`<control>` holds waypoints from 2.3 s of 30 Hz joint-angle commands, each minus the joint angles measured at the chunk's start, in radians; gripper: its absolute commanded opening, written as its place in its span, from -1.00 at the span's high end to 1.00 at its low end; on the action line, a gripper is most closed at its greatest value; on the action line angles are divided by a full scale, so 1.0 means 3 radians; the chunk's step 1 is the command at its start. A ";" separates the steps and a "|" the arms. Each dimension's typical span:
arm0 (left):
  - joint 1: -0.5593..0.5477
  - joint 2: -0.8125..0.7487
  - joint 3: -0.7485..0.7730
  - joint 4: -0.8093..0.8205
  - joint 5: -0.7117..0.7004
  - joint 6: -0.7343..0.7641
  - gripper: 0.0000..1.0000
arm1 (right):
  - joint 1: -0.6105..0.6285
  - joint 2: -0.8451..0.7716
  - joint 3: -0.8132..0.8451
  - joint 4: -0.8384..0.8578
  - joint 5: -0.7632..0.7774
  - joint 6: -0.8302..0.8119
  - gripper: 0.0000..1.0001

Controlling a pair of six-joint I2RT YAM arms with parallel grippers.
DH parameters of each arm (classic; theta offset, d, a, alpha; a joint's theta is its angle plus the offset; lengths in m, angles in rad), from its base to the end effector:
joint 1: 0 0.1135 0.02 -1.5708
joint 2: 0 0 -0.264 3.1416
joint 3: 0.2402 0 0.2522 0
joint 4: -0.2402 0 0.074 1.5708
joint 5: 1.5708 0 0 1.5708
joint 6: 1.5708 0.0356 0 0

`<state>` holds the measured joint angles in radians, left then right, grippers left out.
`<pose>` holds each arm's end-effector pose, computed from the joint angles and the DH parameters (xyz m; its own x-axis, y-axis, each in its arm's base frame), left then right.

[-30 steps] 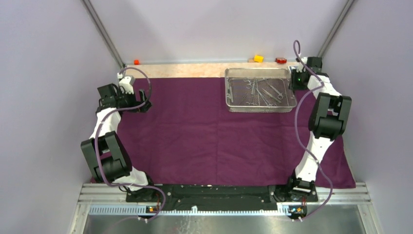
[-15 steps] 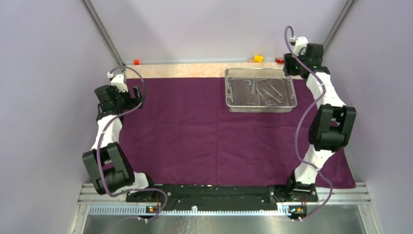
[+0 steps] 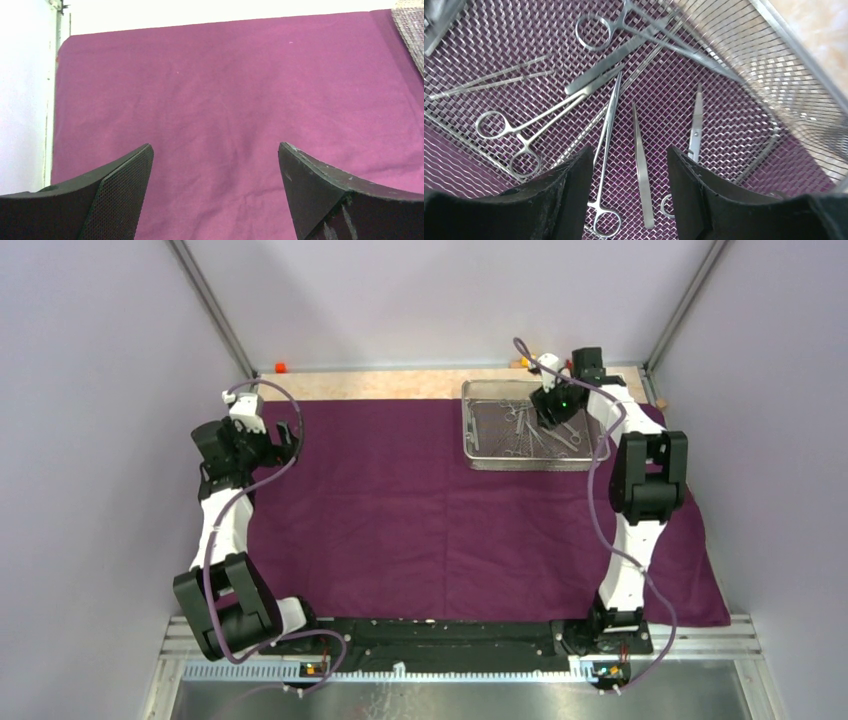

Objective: Open and lay out the surgical kit
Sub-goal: Move the container from the surgical kit, then pick up the medical item from the container, then place the medical item in the surgical kit.

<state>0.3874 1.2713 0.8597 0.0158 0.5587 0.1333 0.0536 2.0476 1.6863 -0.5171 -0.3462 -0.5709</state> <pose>0.2726 0.0909 0.2826 -0.3362 -0.0155 -0.9417 0.1788 0.9806 -0.0799 0.4588 0.0367 0.2349 -0.5026 -0.5360 -0.6783 -0.6397 0.7583 -0.1252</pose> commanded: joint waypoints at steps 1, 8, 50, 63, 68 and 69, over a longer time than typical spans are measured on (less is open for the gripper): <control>0.0013 -0.0091 -0.0024 0.0119 0.0275 0.0038 -0.98 | -0.0020 0.0185 0.0302 -0.0400 -0.0121 -0.0430 -0.11; 0.0007 0.0061 0.0079 0.0134 0.0356 0.0045 -0.98 | -0.0017 0.0426 0.0464 -0.0622 0.0029 -0.0686 0.03; -0.1255 0.0351 0.0693 0.0377 0.0567 -0.0769 -0.98 | 0.0283 -0.1118 -0.0618 0.1511 -0.0944 0.2610 1.00; -0.2529 0.0869 0.1323 -0.0019 -0.0229 -0.1199 -0.81 | 0.0616 -0.1424 -0.1972 0.3135 -0.1011 0.4514 1.00; -0.2912 0.1281 0.1794 -0.0452 -0.0466 -0.1398 -0.68 | 0.0714 -0.1517 -0.2119 0.3214 -0.0950 0.4665 1.00; -0.2970 0.1362 0.1879 -0.0512 -0.0458 -0.1435 -0.67 | 0.0722 -0.1529 -0.2125 0.3221 -0.0935 0.4672 1.00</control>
<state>-0.4484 1.6157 1.3193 -0.0467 0.4889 -0.2333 0.2455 1.6630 1.0580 0.3374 -0.6399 0.7544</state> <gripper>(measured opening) 0.846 0.064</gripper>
